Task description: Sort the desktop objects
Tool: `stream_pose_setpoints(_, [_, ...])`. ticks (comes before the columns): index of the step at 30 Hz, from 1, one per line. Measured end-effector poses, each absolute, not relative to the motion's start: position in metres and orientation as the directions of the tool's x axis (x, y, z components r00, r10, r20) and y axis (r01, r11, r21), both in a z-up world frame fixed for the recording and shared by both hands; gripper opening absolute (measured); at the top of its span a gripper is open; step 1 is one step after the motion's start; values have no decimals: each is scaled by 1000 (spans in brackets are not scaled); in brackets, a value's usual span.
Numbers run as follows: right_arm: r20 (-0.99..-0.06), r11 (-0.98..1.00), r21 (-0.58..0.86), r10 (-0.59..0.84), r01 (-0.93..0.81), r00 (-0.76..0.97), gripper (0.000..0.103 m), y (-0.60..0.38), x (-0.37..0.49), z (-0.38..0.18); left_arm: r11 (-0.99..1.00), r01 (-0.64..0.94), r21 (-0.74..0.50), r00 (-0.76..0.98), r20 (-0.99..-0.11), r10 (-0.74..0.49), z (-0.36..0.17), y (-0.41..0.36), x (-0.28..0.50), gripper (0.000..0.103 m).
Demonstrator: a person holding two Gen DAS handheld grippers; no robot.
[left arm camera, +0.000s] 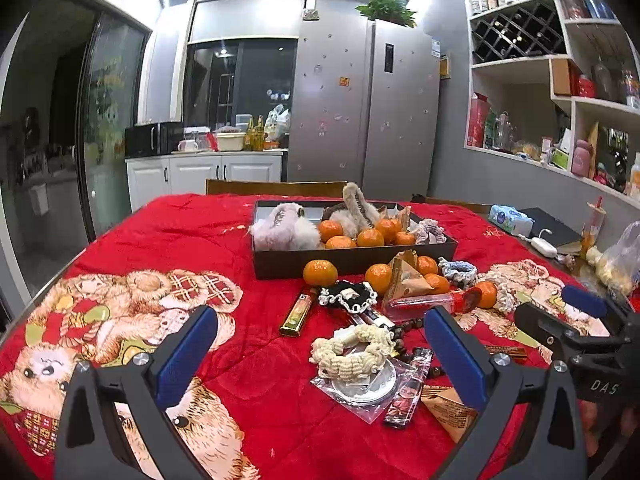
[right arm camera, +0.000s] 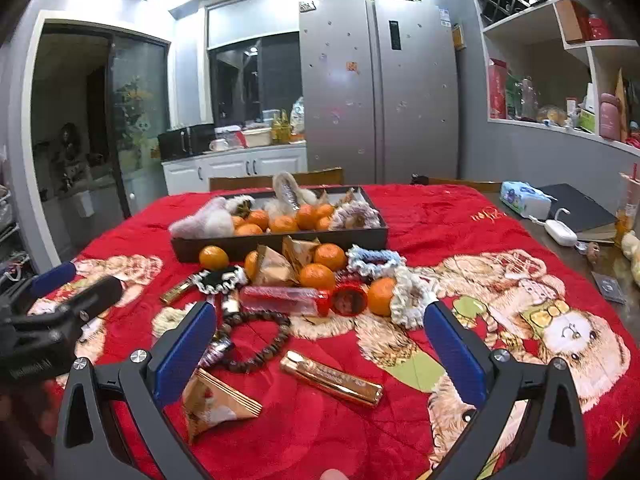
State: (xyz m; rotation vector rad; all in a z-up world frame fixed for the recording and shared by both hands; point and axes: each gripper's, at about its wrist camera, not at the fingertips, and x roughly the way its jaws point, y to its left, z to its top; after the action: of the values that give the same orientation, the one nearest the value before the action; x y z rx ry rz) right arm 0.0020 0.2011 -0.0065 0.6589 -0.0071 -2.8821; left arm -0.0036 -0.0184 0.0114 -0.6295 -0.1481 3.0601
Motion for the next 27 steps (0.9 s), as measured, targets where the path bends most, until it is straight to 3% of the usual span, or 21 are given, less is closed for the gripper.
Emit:
stream_pose_setpoints(10, [-376,-988,17,-148,153,-915,103,201,14,-1,-997,-15,-73,-928,-370,41,13,-12,5,103])
stream_pose_setpoints(27, [-439,-980,120,-198,161,-877,103,215,-1,-7,-997,7,-70,-929,-369,19,12,-16,6,103])
